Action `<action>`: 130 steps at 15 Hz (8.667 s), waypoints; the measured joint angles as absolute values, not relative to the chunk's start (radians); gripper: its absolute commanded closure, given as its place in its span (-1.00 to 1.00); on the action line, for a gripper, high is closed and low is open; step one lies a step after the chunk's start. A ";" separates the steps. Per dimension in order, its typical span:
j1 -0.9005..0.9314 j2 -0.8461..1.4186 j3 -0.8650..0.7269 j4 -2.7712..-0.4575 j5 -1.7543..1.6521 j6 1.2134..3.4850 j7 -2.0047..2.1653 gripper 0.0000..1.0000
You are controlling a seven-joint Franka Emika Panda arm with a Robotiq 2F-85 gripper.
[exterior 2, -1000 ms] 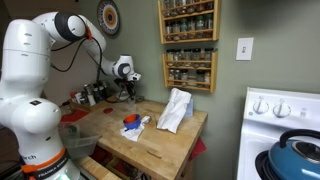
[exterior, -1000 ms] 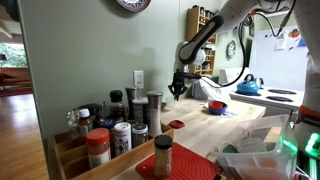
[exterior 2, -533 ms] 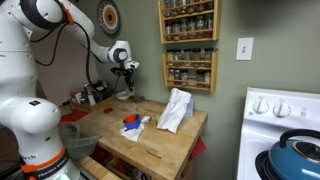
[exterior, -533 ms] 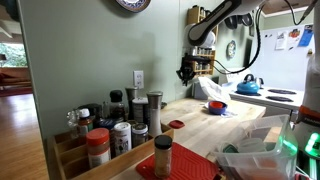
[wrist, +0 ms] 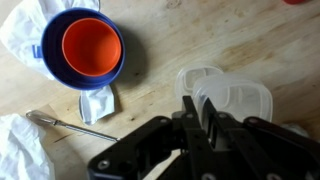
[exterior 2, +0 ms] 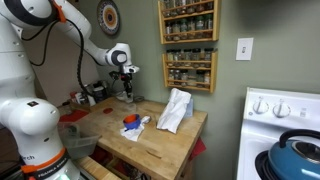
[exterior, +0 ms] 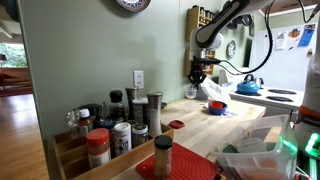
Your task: Unstack the containers then restack them and flip them over
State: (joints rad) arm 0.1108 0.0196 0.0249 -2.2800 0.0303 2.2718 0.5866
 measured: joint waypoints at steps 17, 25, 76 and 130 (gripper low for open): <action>0.102 0.109 0.034 -2.340 0.074 2.418 0.656 0.94; 0.140 0.162 0.049 -2.323 0.012 2.422 0.719 0.94; 0.199 0.262 0.090 -2.006 0.094 2.094 0.817 -1.00; 0.280 0.358 0.042 -2.054 -0.093 2.114 1.658 -0.13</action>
State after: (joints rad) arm 0.2798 0.3577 0.0416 -2.0536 -0.0935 2.1145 1.6577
